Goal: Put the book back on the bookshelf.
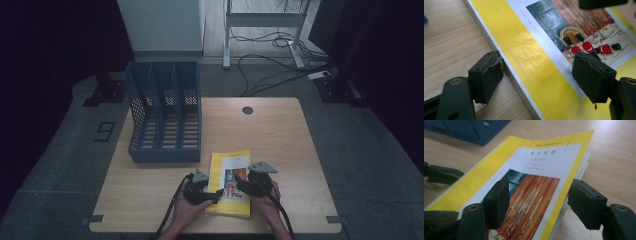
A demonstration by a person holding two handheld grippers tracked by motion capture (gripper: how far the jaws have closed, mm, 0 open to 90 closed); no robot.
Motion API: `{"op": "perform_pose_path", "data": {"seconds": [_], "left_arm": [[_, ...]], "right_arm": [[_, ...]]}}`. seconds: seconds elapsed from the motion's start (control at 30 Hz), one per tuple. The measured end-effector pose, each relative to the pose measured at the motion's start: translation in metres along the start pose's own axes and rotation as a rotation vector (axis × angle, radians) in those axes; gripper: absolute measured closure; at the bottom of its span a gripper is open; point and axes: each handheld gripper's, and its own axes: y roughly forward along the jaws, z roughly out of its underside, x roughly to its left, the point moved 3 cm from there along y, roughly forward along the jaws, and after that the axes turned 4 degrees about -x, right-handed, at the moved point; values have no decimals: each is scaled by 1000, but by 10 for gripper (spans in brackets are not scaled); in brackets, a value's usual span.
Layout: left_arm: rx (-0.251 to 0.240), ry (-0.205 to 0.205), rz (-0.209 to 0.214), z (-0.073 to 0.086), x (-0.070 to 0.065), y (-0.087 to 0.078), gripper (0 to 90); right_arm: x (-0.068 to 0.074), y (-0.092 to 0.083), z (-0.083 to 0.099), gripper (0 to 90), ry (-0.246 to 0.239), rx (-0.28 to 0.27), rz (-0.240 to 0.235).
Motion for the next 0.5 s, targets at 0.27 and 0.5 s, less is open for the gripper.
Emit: {"op": "perform_pose_path", "data": {"seconds": [0.27, 0.5], "left_arm": [[2, -2, -1, 0, 0, 0, 238], [-8, -8, 2, 1, 0, 0, 238]], "right_arm": [[9, -8, -7, 338, -20, -27, -31], [21, -16, -14, 342, -47, -41, -76]]}}
